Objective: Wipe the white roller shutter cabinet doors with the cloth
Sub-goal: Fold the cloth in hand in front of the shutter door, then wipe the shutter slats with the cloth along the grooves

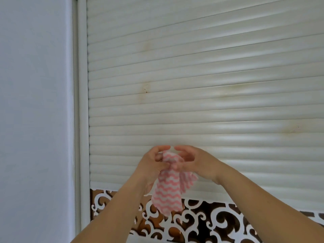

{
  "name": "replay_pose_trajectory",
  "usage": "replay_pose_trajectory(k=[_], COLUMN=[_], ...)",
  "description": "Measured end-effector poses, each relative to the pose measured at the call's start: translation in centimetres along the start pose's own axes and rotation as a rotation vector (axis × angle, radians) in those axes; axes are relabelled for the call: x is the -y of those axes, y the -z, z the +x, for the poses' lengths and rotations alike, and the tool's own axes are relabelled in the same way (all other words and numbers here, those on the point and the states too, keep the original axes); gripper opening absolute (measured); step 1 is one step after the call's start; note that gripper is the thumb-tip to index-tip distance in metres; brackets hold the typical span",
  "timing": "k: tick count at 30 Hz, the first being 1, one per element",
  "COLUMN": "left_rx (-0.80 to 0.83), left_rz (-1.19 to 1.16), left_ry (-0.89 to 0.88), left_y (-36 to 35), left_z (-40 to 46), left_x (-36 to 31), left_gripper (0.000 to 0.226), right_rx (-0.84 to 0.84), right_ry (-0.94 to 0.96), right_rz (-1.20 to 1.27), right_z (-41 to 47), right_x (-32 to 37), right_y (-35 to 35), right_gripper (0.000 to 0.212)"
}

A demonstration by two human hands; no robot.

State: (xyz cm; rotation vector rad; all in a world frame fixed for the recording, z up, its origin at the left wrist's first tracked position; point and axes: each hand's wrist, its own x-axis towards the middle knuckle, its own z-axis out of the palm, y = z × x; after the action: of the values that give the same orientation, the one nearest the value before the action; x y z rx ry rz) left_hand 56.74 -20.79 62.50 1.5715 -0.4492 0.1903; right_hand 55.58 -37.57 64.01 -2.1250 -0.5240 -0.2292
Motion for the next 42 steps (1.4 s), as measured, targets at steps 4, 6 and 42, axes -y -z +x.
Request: replay_pose_trajectory(k=[4,6,42], left_rx=[-0.036,-0.144,-0.475], left_rz=[0.205,0.458,0.851], left_ry=[-0.088,-0.184,-0.642], left_y=[0.1,0.3,24.7], left_z=[0.4,0.8,22.5], left_x=[-2.1,-3.0,-13.0], left_gripper=[0.045,0.037,0.035], right_rx=[-0.078,-0.134,-0.944], right_ry=[0.061,0.091,0.908], right_rz=[-0.124,-0.127,-0.729], right_z=[0.8,1.3,35.2], right_x=[0.8,1.2,23.5], right_y=[0.5,1.0,-4.6], right_gripper=[0.044,0.018,0.053])
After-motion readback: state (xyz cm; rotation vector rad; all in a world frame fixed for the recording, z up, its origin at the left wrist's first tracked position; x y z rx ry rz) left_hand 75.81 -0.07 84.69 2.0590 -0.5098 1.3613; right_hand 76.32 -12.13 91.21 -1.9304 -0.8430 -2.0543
